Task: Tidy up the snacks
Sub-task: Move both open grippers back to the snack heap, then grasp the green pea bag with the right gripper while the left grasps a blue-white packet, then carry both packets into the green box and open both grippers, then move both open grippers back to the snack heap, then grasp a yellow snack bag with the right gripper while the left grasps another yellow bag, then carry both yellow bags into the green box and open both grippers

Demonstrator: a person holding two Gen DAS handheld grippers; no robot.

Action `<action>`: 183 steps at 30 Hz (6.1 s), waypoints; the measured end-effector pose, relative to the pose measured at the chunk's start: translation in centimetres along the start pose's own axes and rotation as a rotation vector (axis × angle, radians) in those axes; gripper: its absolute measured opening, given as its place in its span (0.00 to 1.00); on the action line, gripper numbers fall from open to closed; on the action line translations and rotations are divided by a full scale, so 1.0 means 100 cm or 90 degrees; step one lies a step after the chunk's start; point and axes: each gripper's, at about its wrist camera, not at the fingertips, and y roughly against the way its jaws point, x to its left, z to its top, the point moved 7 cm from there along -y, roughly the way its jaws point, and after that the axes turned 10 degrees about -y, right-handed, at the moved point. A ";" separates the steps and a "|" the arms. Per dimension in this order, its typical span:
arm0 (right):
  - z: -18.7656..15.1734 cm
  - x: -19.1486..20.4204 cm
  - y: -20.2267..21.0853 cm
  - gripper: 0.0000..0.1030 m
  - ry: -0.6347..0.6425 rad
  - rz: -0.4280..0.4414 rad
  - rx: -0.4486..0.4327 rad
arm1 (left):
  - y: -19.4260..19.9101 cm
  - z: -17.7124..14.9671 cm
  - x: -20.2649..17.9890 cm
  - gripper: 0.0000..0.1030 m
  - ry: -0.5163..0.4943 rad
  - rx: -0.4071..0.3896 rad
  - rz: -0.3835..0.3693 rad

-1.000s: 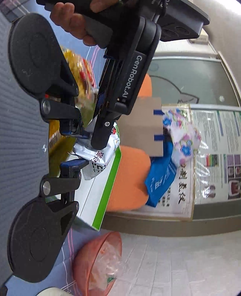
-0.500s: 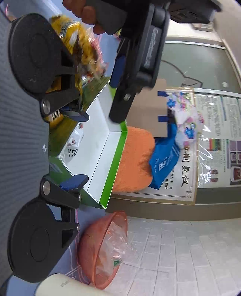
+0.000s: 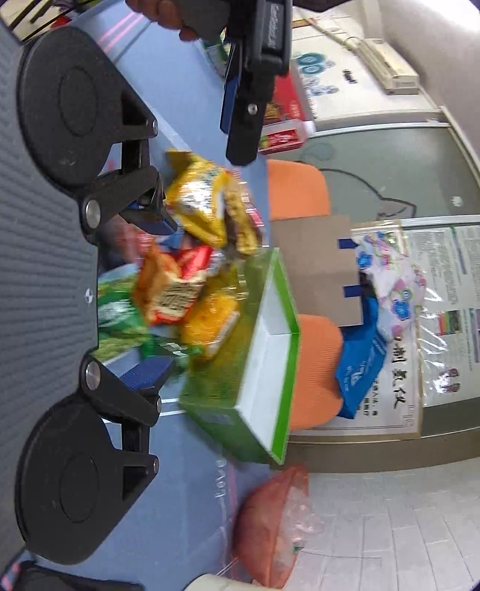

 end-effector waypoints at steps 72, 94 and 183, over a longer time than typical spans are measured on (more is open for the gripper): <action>0.091 -0.054 -0.093 0.73 -0.034 -0.108 -0.070 | -0.159 0.134 0.022 0.82 0.055 0.005 -0.003; 0.092 -0.020 -0.062 1.00 0.000 -0.060 -0.099 | -0.029 0.085 0.047 1.00 0.050 -0.056 0.080; 0.101 -0.075 -0.095 0.51 -0.135 0.020 -0.070 | -0.170 0.127 -0.009 0.49 0.014 0.000 -0.105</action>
